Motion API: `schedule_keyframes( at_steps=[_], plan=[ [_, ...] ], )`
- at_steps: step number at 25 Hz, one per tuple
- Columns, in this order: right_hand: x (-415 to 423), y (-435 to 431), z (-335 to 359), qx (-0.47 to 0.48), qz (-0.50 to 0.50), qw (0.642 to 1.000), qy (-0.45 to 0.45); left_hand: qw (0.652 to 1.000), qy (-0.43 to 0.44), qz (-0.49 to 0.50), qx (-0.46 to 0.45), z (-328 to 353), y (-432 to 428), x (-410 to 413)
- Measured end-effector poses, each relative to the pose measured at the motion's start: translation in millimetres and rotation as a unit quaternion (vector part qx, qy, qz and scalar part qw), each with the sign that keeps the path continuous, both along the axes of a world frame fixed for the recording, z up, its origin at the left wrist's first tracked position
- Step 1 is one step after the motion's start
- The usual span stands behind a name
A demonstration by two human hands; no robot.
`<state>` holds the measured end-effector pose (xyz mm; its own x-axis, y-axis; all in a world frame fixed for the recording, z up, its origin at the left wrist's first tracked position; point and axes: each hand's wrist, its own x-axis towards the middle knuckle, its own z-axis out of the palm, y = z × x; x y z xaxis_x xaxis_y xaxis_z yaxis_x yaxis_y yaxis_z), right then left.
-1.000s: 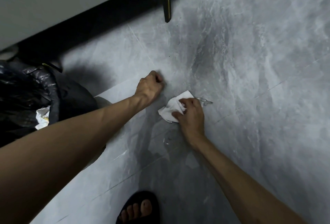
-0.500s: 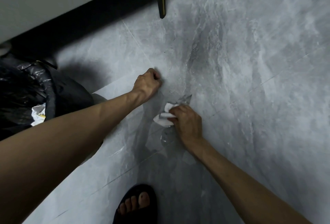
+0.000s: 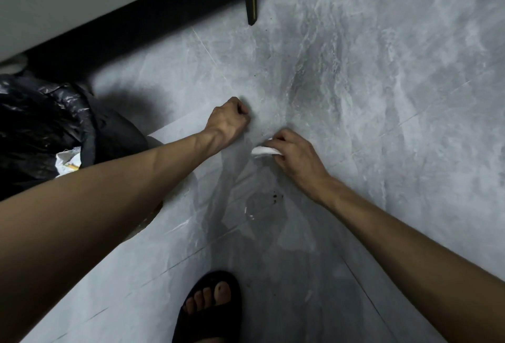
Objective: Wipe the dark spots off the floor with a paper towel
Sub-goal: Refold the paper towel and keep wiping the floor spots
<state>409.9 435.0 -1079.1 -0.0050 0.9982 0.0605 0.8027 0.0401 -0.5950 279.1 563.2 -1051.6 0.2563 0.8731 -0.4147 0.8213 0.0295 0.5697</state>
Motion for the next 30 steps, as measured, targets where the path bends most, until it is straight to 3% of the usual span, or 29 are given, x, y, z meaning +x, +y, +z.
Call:
schedule_keyframes(
  at_steps=[5,12,16,24,30],
  plan=[
    [-19.0,-15.4,-18.8,0.071,0.174,0.979,-0.073,1.000,0.004,0.012,0.002,2.4,0.5,-9.4],
    [16.9,-64.3,-28.6,0.003,0.213,0.977,-0.005,0.999,0.006,-0.040,0.000,-0.9,-14.0,-2.1],
    [14.7,-87.9,-26.3,-0.007,0.167,0.986,-0.027,0.996,0.021,-0.081,0.003,-8.4,-23.9,0.9],
    [-20.7,-90.2,-36.8,-0.007,-0.054,0.998,0.041,0.993,0.034,-0.108,0.031,-16.6,-30.6,2.1],
    [-14.5,-82.7,-36.1,-0.028,-0.005,1.000,0.008,0.993,0.033,-0.107,0.038,-16.8,-31.3,9.2]
  ],
)
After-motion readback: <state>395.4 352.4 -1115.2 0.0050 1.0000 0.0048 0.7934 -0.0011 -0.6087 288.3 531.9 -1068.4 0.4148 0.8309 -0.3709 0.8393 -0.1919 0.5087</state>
